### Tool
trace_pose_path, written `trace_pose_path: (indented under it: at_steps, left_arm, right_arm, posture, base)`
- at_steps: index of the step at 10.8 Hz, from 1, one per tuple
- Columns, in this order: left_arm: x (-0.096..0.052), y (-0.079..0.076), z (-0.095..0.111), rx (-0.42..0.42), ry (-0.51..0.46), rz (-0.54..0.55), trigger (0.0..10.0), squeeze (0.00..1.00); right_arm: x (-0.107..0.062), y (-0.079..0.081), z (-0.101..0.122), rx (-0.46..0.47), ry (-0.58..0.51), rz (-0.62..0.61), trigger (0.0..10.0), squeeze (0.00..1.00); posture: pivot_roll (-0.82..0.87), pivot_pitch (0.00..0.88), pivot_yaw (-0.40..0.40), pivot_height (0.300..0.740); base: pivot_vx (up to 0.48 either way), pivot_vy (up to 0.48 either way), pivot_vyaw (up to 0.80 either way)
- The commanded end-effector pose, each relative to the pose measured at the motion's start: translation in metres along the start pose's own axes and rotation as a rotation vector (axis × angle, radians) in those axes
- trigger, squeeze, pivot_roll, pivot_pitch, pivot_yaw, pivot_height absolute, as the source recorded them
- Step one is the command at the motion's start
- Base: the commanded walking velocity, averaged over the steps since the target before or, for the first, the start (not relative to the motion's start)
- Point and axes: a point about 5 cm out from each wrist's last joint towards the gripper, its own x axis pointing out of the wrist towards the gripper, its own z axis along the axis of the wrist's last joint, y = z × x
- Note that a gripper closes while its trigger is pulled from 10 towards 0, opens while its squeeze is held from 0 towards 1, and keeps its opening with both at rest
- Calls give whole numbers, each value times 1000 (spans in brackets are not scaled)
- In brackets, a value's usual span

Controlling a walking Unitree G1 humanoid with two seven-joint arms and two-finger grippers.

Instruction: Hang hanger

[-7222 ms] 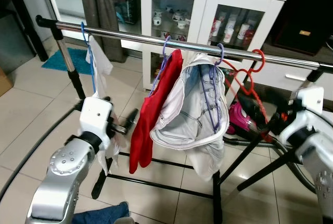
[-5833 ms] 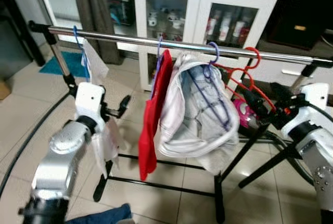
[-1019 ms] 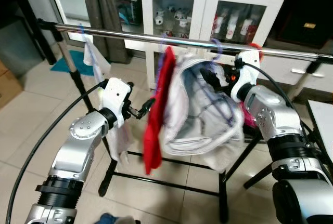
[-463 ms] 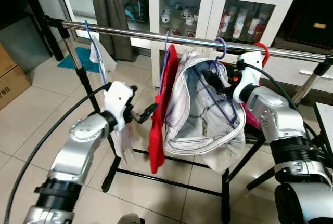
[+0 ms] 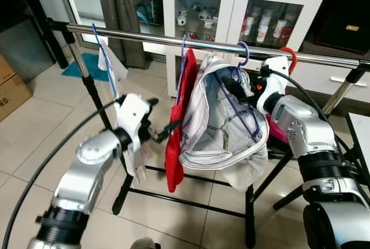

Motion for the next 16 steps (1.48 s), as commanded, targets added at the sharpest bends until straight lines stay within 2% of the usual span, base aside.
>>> trace_pose_path:
  at_steps: [1, 2, 3, 5, 6, 7, 8, 10, 11, 12, 13, 16]
  left_arm:
    - [3, -1, 7, 16, -23, -7, 10000, 0]
    - [5, 7, 9, 25, -19, 28, 10000, 0]
    - [7, 12, 6, -41, 0, 73, 10000, 0]
    - [13, 23, -7, -23, 54, 209, 10000, 0]
    - [16, 16, -7, -56, 32, 183, 10000, 110]
    - [20, 1, -8, -89, -15, 109, 10000, 1000]
    - [21, -17, -1, -83, -29, 7, 10000, 1000]
    - [18, -35, 7, -73, -27, -106, 10000, 1000]
    - [17, -37, 5, -60, -9, -115, 10000, 1000]
    - [10, -35, 2, -48, 14, -87, 10000, 0]
    - [5, -31, 5, -28, 18, -79, 10000, 0]
    - [-5, -20, 9, -16, 35, -2, 10000, 0]
  right_arm:
    - [0, -2, 7, -21, -14, 2, 10000, 0]
    - [1, -4, 8, -19, -7, -20, 10000, 0]
    - [0, -3, 11, -22, -18, -9, 10000, 0]
    - [-7, -4, 10, -47, -27, -7, 10000, 0]
    - [-16, -10, 9, -52, -49, -16, 10000, 0]
    - [-26, -16, 5, -63, -67, -33, 10000, 0]
    - [-37, -18, 11, -62, -90, -1, 10000, 0]
    - [-56, -24, 17, -132, -78, 72, 10000, 0]
    - [-55, -25, 18, -143, -73, 67, 10000, 0]
    - [-46, -20, 16, -115, -51, 44, 10000, 0]
    - [-38, -13, 16, -62, -28, 63, 10000, 1000]
    - [-22, 9, 16, -39, -10, 114, 10000, 1000]
  posture:
    - [103, 0, -26, 740]
    - [85, 0, -20, 740]
    - [67, 0, -13, 740]
    - [49, 0, 5, 740]
    - [11, 0, 32, 740]
    - [8, 0, 17, 740]
    - [4, 0, 20, 740]
    - [3, 0, 17, 740]
    - [6, 0, 8, 740]
    - [14, 0, -3, 740]
    - [7, 0, -8, 740]
    - [39, 0, -13, 740]
  base:
    - [0, 0, 0]
    - [0, 0, 0]
    - [0, 0, 0]
    - [0, 0, 0]
    - [0, 0, 0]
    - [0, 0, 0]
    - [0, 0, 0]
    - [0, 0, 0]
    - [0, 0, 0]
    - [0, 0, 0]
    - [0, 0, 0]
    - [0, 0, 0]
